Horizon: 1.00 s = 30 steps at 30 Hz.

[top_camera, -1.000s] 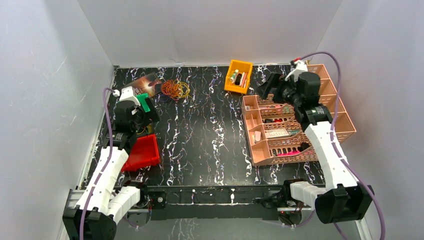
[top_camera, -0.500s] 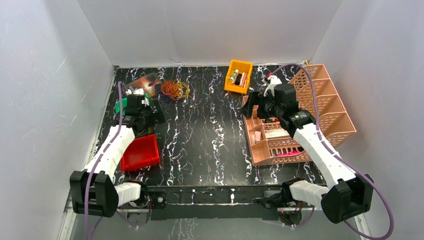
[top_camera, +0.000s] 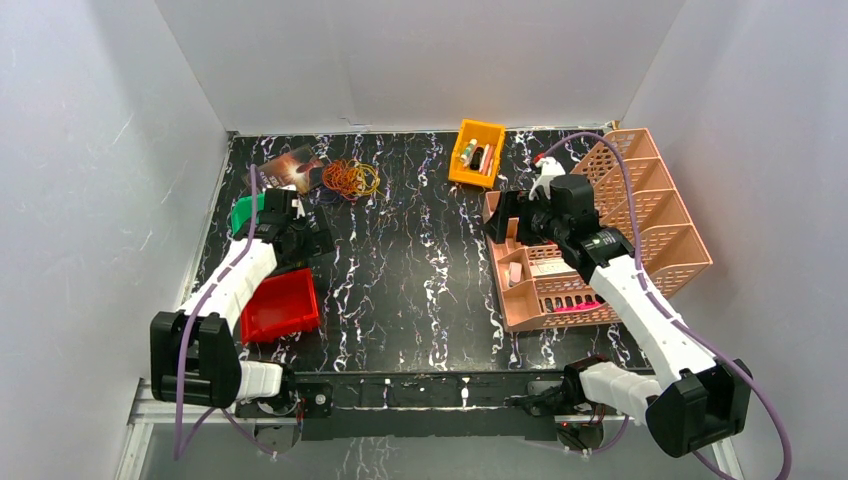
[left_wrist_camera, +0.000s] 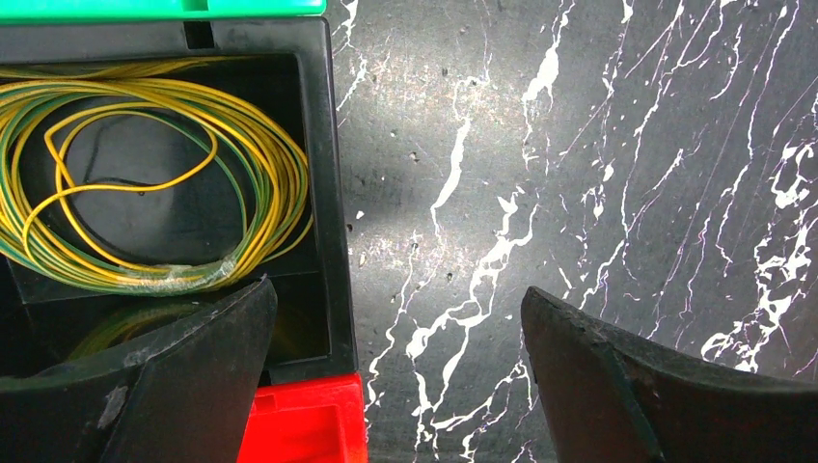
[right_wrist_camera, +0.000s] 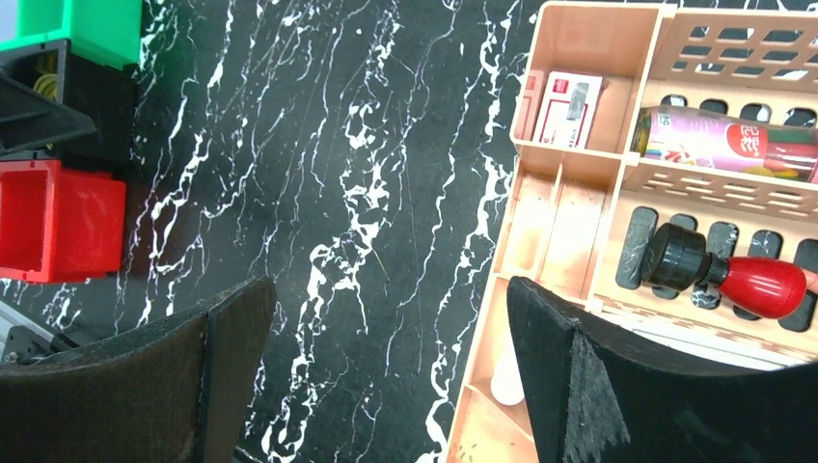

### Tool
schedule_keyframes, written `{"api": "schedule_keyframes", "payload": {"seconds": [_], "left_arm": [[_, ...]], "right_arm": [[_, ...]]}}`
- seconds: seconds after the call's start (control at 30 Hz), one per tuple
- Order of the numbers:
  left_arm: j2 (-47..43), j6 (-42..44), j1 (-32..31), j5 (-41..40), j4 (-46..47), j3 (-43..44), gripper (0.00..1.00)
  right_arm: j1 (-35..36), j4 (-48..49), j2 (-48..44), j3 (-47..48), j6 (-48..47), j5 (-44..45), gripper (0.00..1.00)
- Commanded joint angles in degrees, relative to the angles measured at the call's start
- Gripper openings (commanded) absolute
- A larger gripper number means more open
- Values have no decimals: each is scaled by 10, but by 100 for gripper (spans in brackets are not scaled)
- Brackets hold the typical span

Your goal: Untangle the cables

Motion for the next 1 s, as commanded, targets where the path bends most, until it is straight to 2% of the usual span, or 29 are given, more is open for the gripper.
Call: {"api": "schedule_keyframes", "payload": {"seconds": [0.0, 0.2, 0.4, 0.53, 0.83, 0.97], "left_arm": [[-24, 7, 1, 3, -16, 21, 98], [-24, 14, 1, -14, -18, 35, 98], [-4, 83, 1, -29, -27, 133, 98], [59, 112, 1, 1, -30, 213, 98], [270, 169, -5, 67, -35, 407, 98], [350, 190, -6, 59, -37, 484, 98]], "right_arm": [[3, 14, 1, 0, -13, -6, 98], [14, 14, 13, 12, -12, 2, 98], [16, 9, 7, 4, -13, 10, 98], [16, 4, -1, 0, -12, 12, 98], [16, -30, -29, 1, -24, 46, 98], [16, -34, -49, -8, -15, 48, 98]]}}
